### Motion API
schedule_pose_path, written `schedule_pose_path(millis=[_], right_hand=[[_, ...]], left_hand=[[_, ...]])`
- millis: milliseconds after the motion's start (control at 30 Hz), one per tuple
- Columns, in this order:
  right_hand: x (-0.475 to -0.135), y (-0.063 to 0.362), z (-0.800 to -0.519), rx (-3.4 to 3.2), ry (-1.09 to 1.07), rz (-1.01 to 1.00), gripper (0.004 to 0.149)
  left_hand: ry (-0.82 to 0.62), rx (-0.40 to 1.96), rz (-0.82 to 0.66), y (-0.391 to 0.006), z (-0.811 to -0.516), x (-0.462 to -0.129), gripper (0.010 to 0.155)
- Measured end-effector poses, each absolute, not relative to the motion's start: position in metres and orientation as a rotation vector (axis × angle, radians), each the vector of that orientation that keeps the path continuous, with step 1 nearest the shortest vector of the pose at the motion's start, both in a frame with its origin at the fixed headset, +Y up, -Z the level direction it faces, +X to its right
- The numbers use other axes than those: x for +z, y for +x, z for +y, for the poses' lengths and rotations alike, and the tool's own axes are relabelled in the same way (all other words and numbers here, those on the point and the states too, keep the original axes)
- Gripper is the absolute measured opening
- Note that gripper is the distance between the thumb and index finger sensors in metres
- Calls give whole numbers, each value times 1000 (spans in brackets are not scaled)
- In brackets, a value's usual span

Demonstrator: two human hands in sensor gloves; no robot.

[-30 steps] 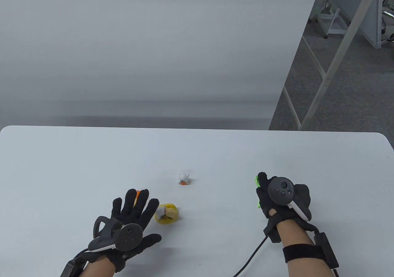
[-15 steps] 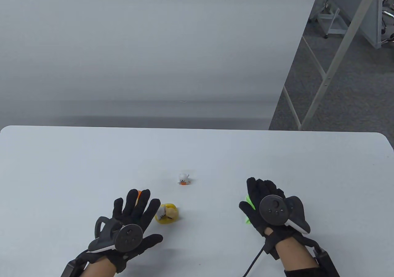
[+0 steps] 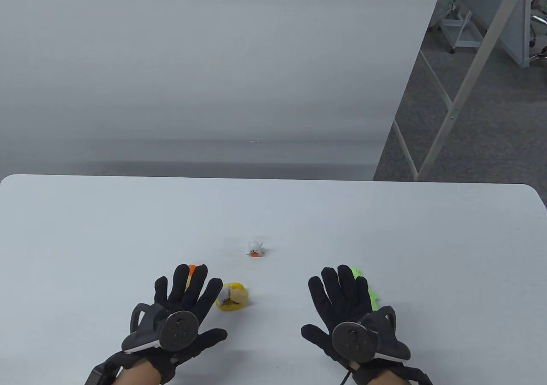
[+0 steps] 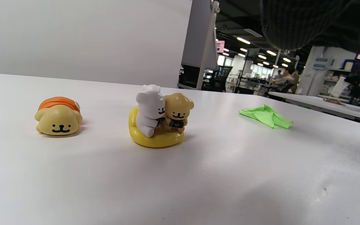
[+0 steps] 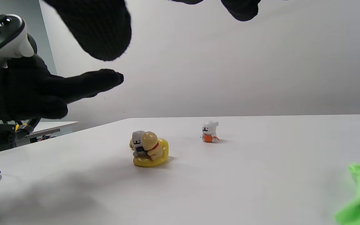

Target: Dust the small ornaments

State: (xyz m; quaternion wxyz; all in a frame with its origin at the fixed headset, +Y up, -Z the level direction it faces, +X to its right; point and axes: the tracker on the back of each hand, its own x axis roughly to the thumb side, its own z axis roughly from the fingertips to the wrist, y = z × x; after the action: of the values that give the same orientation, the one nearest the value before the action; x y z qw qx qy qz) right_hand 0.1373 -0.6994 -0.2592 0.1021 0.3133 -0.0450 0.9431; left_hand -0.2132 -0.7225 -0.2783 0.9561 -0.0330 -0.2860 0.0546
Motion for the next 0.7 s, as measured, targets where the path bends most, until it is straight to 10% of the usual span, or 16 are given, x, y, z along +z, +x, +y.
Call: schedule_pose_path(millis=[700], right_hand=[[-263,145,-739,2886,895,110,94]], left_hand=[[-159,140,-559,-215,-727,-277,98]])
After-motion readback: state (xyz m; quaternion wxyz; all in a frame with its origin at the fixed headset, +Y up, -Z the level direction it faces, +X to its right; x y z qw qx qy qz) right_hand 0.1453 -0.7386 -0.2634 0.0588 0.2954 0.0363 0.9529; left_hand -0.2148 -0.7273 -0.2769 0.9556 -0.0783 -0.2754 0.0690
